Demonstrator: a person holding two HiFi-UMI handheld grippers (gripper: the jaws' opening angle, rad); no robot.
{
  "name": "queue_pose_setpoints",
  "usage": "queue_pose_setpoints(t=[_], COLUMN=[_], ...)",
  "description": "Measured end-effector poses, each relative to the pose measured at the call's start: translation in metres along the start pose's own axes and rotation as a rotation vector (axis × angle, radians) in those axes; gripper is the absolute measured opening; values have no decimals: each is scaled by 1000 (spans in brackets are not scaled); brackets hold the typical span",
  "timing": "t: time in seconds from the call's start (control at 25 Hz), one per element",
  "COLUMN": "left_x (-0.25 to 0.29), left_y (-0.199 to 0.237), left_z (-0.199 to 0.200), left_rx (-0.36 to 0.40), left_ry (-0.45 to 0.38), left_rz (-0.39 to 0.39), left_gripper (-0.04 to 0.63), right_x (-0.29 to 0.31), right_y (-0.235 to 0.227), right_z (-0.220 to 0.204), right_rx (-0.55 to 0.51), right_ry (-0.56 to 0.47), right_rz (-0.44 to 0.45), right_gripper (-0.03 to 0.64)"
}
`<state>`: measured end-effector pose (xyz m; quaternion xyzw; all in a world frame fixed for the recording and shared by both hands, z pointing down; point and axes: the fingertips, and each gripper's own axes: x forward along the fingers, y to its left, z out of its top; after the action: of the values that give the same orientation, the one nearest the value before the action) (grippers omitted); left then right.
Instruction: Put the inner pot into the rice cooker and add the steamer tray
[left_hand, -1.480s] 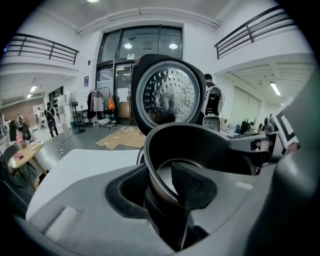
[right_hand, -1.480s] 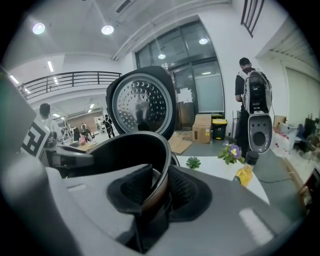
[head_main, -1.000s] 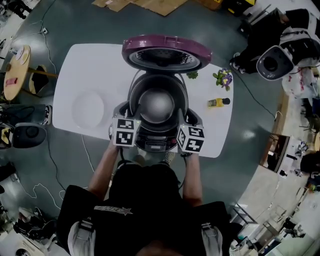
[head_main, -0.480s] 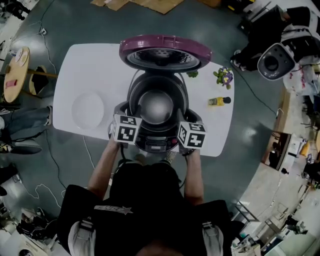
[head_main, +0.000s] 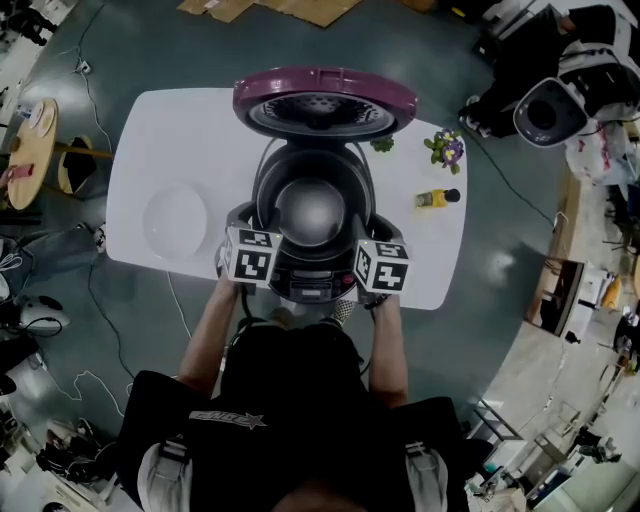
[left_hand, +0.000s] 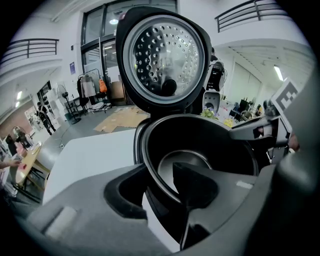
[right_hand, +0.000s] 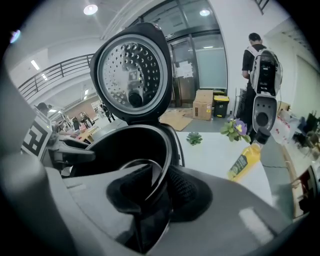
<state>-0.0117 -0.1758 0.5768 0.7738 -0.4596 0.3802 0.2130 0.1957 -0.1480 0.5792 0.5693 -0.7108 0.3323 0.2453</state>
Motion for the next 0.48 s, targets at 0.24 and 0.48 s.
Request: queue_pose_setpoints(t=[0.24, 0.48], left_x=[-3, -20], left_y=[0, -3], left_z=[0, 10], left_rx=[17, 2], left_ry=[-11, -87], left_rz=[28, 48], left_gripper=[179, 181], right_x=[-6, -24], right_y=[-1, 0], right_z=[5, 15], right_rx=[-26, -54], right_ry=[-48, -111], right_rz=[-15, -13], right_gripper=[141, 141])
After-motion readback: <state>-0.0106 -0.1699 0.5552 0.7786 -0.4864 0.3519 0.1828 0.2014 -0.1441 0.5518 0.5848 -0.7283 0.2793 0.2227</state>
